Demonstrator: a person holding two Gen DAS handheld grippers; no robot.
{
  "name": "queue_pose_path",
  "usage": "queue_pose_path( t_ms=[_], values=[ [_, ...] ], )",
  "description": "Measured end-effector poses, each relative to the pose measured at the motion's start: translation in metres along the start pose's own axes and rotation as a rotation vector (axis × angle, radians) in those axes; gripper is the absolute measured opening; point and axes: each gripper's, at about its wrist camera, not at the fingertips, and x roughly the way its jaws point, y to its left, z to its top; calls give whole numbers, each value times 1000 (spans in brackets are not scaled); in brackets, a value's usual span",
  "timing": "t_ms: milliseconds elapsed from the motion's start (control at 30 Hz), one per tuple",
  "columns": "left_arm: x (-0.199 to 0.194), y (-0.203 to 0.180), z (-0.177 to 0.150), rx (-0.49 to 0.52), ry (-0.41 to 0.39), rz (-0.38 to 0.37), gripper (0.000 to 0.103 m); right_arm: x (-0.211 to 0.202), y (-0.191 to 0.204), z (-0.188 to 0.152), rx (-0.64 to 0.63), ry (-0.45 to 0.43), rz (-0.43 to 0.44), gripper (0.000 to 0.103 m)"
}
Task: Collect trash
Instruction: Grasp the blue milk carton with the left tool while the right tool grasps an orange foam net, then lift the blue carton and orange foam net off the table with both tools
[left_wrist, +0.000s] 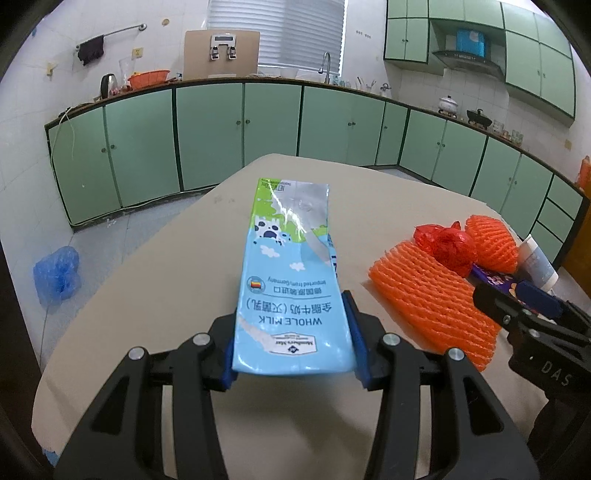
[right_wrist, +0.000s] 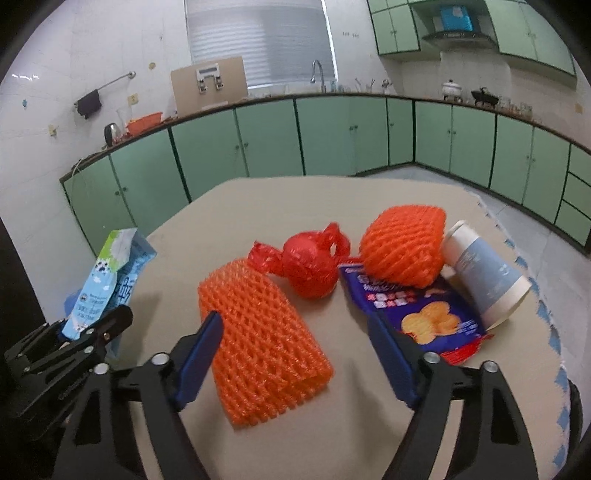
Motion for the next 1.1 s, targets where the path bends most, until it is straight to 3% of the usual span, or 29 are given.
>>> queue_pose_path(
  t_ms=[267,433,633,767,800,933,1033,1100],
  values=[
    [2,-1,-4,7,13,-4,45,4,8,-4,-23,43,74,22],
    [1,-2,-4,10,14,-5,46,3,11,-6,-35,43,96,5],
    [0,0,-5,14,13,0,46,0,8,-9,-32,49,103,7],
    [1,1,-6,14,16,-1,45,4,7,-7,-27,64,95,38],
    [1,1,-6,14,18,-2,45,7,7,-6,-26,69,93,39],
    [3,4,-7,13,26,2,45,24,7,-6,-16,147,83,39],
    [6,5,-7,5,38,4,45,28,7,-6,-14,172,105,20],
    [8,5,-8,1,45,3,45,25,9,-6,-26,158,106,12]
  ],
)
